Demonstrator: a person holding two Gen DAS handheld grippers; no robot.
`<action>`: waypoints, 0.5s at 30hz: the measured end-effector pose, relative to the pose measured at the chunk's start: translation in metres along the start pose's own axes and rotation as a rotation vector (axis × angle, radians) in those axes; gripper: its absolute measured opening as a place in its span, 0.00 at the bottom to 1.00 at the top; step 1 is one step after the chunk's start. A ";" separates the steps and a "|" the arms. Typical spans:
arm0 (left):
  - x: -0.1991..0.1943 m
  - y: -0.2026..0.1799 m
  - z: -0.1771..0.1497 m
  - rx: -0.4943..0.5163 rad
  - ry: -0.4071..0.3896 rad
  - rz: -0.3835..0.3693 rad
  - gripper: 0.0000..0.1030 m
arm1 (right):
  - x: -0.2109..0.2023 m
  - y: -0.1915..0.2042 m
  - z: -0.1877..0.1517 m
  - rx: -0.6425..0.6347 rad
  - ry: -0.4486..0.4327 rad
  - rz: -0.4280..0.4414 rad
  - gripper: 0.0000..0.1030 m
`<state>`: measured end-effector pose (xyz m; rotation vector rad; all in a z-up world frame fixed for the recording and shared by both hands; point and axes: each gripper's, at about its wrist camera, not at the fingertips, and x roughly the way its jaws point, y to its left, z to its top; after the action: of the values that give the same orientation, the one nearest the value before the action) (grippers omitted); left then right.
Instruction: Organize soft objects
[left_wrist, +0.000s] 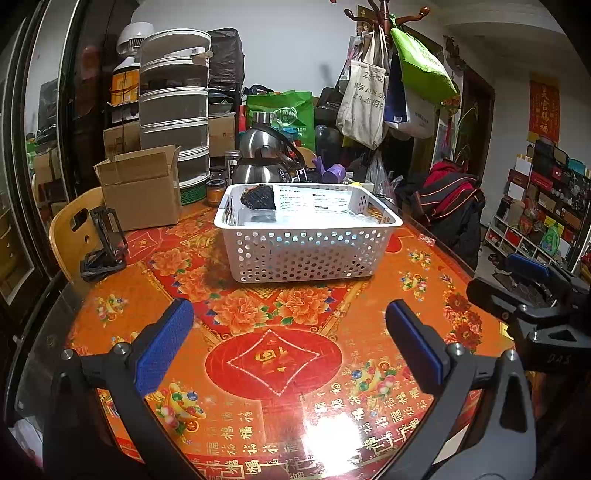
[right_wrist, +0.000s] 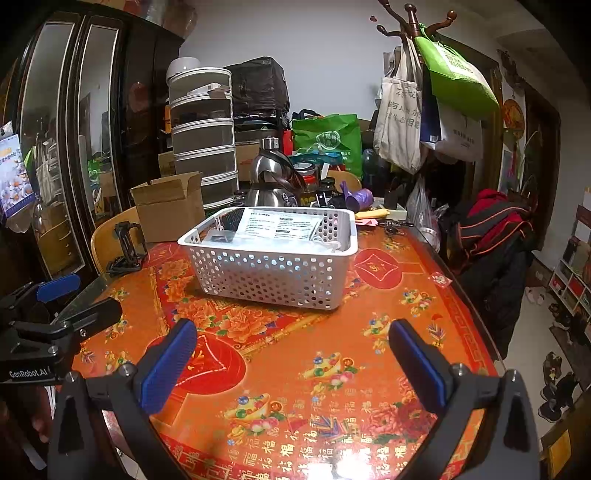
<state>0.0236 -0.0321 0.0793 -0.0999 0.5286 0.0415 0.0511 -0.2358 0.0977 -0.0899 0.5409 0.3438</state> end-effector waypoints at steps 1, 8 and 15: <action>0.000 0.000 0.001 0.000 -0.001 0.001 1.00 | 0.000 0.000 0.000 0.000 0.000 -0.001 1.00; 0.001 -0.001 -0.001 0.004 0.002 0.000 1.00 | 0.000 0.000 0.000 0.001 0.002 0.000 1.00; 0.002 -0.002 -0.003 0.014 0.000 -0.003 1.00 | 0.001 0.000 -0.003 0.000 0.003 0.001 1.00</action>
<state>0.0236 -0.0344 0.0760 -0.0868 0.5283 0.0347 0.0505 -0.2358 0.0951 -0.0902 0.5439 0.3451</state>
